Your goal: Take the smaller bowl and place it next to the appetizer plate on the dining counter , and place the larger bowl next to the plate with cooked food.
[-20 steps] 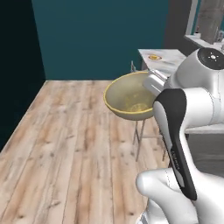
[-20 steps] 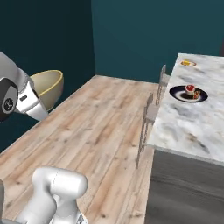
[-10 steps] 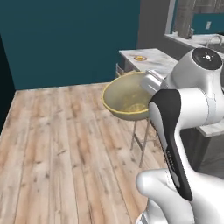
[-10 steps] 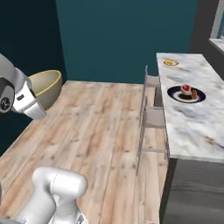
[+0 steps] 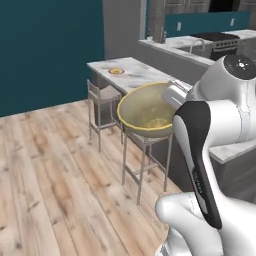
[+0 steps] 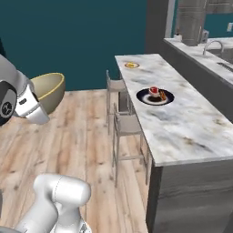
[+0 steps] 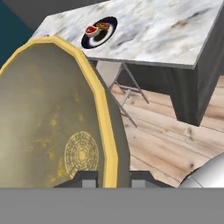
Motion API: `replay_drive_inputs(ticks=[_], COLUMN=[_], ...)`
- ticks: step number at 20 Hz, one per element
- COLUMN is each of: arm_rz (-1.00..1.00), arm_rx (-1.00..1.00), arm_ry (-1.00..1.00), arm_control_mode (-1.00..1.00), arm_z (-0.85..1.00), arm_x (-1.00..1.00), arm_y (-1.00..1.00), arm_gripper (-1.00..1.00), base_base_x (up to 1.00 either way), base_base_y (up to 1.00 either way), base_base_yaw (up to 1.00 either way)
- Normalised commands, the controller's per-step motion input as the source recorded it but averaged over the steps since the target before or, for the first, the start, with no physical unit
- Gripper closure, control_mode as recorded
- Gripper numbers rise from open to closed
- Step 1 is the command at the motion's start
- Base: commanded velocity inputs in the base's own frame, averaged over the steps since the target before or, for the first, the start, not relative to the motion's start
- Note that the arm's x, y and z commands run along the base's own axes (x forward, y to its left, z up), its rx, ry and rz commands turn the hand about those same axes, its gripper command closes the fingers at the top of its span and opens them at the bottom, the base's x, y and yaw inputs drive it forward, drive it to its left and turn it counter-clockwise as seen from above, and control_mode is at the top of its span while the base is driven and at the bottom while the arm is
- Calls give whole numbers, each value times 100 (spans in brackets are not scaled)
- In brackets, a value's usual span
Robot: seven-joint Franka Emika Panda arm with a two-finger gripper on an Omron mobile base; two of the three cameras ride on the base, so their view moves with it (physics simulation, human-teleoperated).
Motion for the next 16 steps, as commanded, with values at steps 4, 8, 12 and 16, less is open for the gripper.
replay_drive_inputs(ticks=[4, 8, 12, 16], arm_rz=[0, 0, 0, 0], arm_rx=[0, 0, 0, 0], arm_ry=[0, 0, 0, 0], arm_control_mode=[100, 100, 100, 100], arm_z=[0, 0, 0, 0], arm_x=[0, 0, 0, 0], arm_y=[0, 0, 0, 0], arm_gripper=[100, 100, 100, 100], base_base_x=[55, 52, 46, 31], base_base_y=[55, 52, 51, 39], base_base_yaw=[-44, -44, -44, -45])
